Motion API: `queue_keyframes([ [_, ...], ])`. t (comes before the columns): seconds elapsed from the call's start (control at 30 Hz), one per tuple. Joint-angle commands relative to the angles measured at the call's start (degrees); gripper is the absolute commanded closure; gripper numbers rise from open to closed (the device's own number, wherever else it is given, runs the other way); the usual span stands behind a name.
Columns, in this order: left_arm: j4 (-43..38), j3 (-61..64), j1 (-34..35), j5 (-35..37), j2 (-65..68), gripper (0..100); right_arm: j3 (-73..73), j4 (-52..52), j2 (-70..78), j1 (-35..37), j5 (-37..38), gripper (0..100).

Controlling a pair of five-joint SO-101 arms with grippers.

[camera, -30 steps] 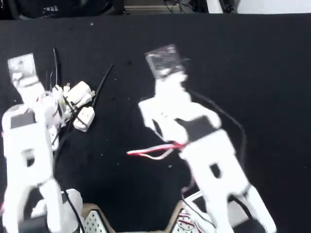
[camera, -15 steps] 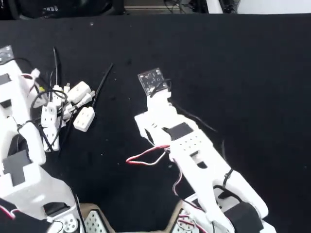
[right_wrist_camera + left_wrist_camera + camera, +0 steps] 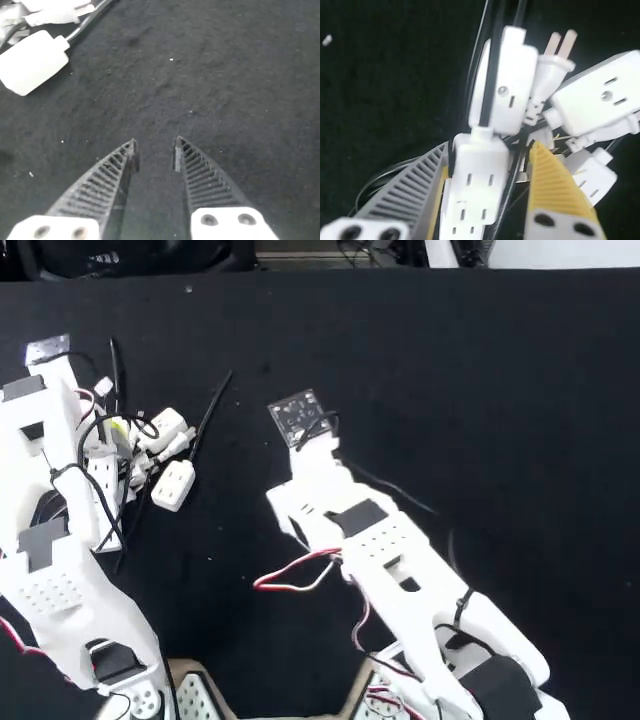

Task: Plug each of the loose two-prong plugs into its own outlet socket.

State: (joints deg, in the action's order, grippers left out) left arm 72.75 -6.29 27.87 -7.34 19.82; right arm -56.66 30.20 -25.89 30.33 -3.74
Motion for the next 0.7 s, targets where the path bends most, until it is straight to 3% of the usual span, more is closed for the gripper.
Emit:
queue_keyframes([
  [0.0,1.1,-3.2,3.6,0.6,-0.2,74,0.5,-1.7,0.0,0.9,-0.1,87.4],
  [0.2,1.7,-0.9,4.1,1.4,-0.4,76,0.6,-1.7,0.0,1.1,-0.1,87.4],
  [0.4,6.3,0.0,0.7,1.2,-2.9,98,0.4,-1.7,-0.1,1.0,-0.1,87.4],
  [0.67,13.2,-0.2,-3.7,1.6,-8.5,95,0.4,-1.7,-0.3,0.9,0.0,87.4],
])
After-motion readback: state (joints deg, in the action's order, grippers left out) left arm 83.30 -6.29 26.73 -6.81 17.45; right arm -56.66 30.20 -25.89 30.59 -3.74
